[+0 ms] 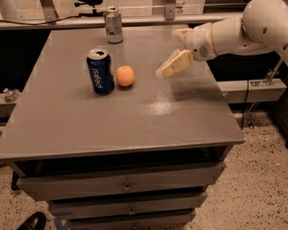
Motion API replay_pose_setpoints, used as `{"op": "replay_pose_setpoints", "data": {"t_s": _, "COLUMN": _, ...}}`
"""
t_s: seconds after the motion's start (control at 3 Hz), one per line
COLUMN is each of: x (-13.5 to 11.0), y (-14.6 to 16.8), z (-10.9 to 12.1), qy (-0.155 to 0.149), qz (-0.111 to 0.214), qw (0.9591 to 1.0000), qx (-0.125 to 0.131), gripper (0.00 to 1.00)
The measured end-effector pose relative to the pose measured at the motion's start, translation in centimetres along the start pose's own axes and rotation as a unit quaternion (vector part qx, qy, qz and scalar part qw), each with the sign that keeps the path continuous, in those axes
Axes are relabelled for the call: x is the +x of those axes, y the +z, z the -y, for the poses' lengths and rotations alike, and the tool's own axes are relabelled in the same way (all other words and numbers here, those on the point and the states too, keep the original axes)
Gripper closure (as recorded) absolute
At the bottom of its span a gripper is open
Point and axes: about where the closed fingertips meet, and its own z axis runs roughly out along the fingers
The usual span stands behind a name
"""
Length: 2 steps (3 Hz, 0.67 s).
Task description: Move orange near pepsi can
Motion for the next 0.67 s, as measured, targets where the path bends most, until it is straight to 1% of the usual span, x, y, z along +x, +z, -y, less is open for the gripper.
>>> {"op": "replay_pose_setpoints", "data": {"t_s": 0.33, "x": -0.26, "y": -5.17, "z": 3.04, "qy": -0.014, "qz": -0.006, "qw": 0.9989, "qx": 0.044, "gripper": 0.0}}
{"op": "replay_pose_setpoints", "data": {"t_s": 0.67, "x": -1.19, "y": -5.61, "z": 3.53, "qy": -0.021, "qz": -0.001, "qw": 0.9985, "qx": 0.051, "gripper": 0.0}}
